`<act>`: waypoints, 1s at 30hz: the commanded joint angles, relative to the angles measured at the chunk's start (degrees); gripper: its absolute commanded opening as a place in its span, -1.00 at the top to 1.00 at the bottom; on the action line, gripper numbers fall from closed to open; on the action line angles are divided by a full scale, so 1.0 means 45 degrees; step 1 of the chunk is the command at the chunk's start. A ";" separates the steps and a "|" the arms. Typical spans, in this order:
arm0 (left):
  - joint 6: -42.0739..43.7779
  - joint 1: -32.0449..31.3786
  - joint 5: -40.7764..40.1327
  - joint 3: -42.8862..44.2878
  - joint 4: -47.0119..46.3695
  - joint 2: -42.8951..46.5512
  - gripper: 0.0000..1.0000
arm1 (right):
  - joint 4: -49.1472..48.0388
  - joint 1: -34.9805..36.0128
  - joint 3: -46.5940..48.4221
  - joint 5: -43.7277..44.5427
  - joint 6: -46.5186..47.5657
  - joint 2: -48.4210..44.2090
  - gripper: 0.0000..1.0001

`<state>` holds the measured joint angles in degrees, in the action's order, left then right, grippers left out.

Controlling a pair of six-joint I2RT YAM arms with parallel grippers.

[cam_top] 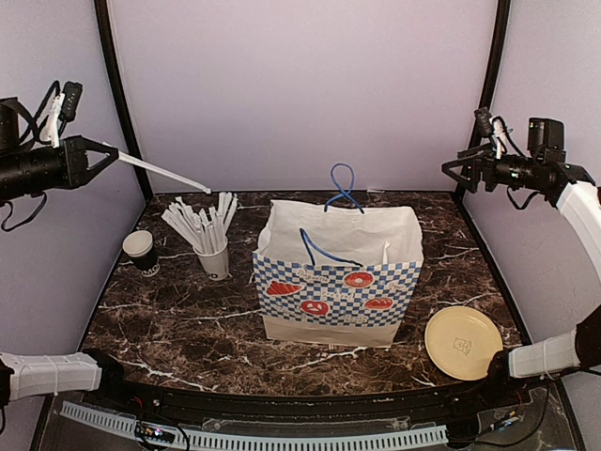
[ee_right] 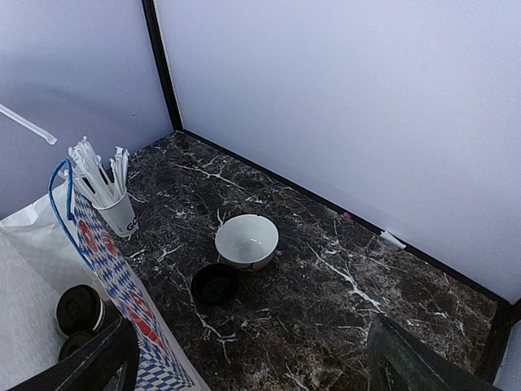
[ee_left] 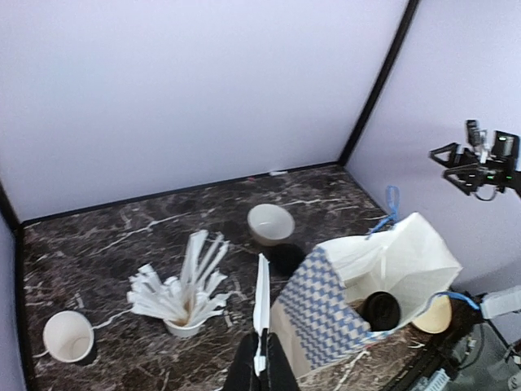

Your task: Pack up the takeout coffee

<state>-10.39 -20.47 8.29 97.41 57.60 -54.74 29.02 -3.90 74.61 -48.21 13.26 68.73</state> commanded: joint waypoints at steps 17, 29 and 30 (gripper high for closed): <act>-0.4041 -0.4121 0.6586 -0.5004 -1.1049 -0.3099 1.00 | 0.0086 0.0047 0.0212 0.0186 0.0261 -0.0363 -0.97; -0.3555 -0.6609 0.5519 -0.4778 -1.2663 -0.6897 0.50 | 0.0256 0.0047 0.0302 0.0154 0.0422 -0.0245 -0.97; -0.3416 -0.6616 0.5363 -0.4455 -1.1990 -0.6956 0.38 | 0.0264 0.0047 0.0269 0.0188 0.0451 -0.0294 -0.97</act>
<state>-27.42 -49.54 33.82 73.87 2.92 -84.73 30.39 -3.90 74.67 -47.72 14.55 67.68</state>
